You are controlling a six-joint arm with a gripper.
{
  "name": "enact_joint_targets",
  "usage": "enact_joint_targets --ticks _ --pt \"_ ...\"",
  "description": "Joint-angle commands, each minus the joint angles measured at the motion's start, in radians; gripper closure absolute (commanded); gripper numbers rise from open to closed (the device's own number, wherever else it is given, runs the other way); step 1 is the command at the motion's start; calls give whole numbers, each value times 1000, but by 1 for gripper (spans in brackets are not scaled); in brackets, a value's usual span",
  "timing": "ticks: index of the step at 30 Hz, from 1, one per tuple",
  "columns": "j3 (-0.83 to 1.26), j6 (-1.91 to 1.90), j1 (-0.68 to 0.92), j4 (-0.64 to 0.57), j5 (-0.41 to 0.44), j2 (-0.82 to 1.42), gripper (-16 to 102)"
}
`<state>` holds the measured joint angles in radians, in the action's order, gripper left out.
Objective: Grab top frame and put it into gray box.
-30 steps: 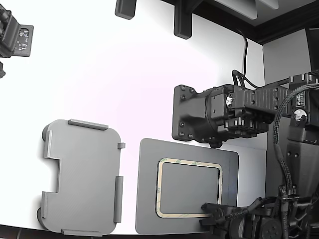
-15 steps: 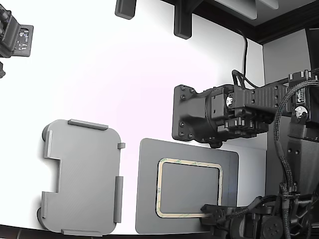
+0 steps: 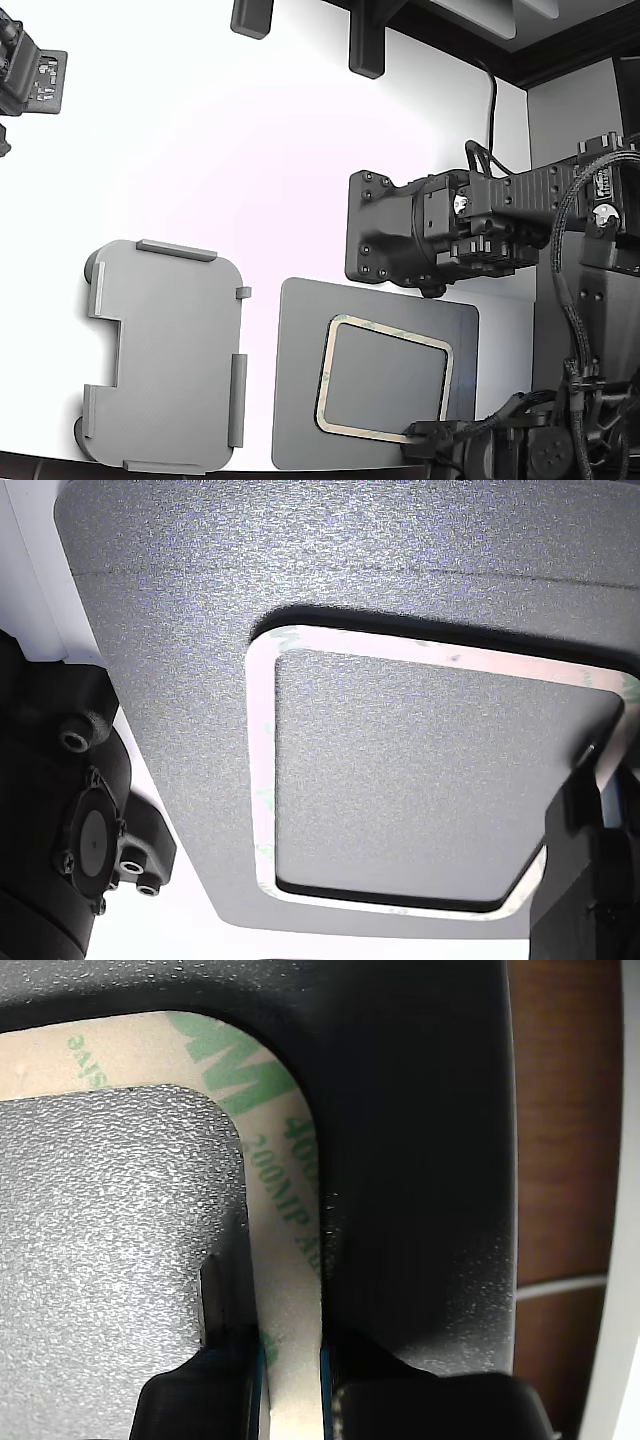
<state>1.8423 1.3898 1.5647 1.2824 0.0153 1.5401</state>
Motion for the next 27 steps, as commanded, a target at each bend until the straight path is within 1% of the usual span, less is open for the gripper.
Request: enact_joint_targets --ticks 1,4,6,8,9,10,13,14,16,18,20,24,27 --pt "-46 -9 -9 6 -2 34 97" --pt "-98 -61 -9 31 28 35 97" --pt "-155 -193 -14 57 55 25 97" --pt "-229 -319 -17 109 126 3 97" --pt "-265 -440 -21 133 164 -8 97" --pt "-304 -532 -25 167 222 -21 97" --pt "-402 -825 -52 253 359 -48 97" --pt "-443 -902 -64 293 397 -61 97" --pt "-522 -1020 -100 367 446 -84 97" --pt "-546 -1115 -138 373 454 -77 97" --pt "-546 -1299 -170 373 466 -55 97" --pt "-529 -1606 -218 373 549 -3 96" --pt "-529 -1683 -267 373 568 32 96"
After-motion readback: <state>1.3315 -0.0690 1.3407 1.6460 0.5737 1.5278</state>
